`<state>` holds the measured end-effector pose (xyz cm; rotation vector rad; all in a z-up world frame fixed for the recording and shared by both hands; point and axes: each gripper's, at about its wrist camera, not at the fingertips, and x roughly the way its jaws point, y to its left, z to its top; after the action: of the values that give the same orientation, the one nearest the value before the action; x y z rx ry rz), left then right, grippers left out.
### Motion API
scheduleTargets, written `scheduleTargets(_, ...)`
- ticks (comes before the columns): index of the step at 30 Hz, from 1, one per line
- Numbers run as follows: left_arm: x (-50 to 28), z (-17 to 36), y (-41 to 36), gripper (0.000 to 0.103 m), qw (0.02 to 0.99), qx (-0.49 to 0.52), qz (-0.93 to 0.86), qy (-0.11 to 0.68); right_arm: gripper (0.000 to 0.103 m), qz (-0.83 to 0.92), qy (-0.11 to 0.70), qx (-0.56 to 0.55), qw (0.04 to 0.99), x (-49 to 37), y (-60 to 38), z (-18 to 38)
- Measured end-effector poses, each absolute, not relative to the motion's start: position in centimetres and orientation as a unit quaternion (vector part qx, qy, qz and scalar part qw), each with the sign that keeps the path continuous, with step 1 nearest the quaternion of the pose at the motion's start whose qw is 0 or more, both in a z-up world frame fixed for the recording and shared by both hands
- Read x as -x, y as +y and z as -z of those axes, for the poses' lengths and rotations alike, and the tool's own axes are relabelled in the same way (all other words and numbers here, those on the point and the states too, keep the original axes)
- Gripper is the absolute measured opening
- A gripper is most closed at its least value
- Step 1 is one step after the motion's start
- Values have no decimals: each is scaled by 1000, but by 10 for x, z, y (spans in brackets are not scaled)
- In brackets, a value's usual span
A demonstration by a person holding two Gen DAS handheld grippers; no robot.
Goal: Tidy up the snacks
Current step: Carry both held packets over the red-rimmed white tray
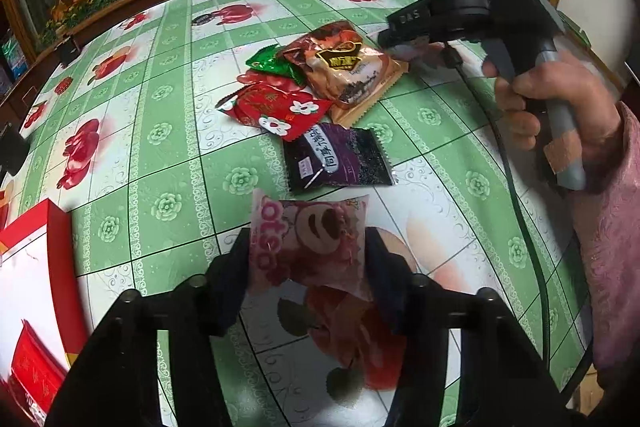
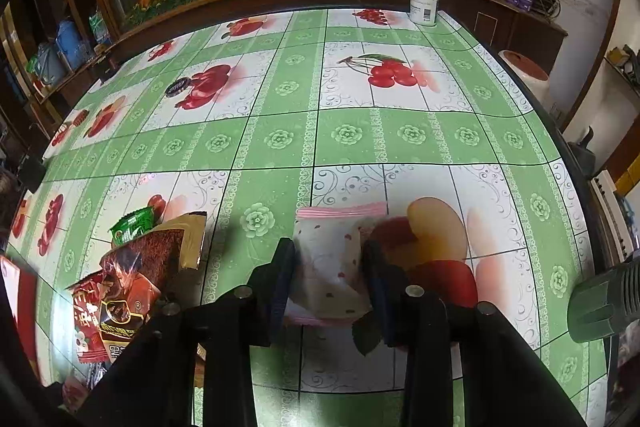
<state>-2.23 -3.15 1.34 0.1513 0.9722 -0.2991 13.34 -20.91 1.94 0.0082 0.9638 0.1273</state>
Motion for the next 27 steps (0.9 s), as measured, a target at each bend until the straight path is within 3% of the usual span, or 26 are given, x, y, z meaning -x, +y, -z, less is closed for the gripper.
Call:
scheduleTargets(4,25,-16,-27,44,876,-64,136,459,31,-52,460,-21,886,-134,-217,-23)
scheduleTargets(11,44,-49,-14,44,903,-86,105,408,26,-48,440,-67,894,-132,-232,-35)
scheduleTargets(17,88,-69,43,45,919,-56,53,386,24,-40,422,-93,901,-129,-241,-42)
scheduleTargets(21,122,-80,89,45,927,-40,3,372,23,-91,441,-183,874,-132,-256,-34)
scheduleTargets(27,153,-98,138,45,938,-29,-62,338,23,-171,407,-290,849,-118,-262,-40)
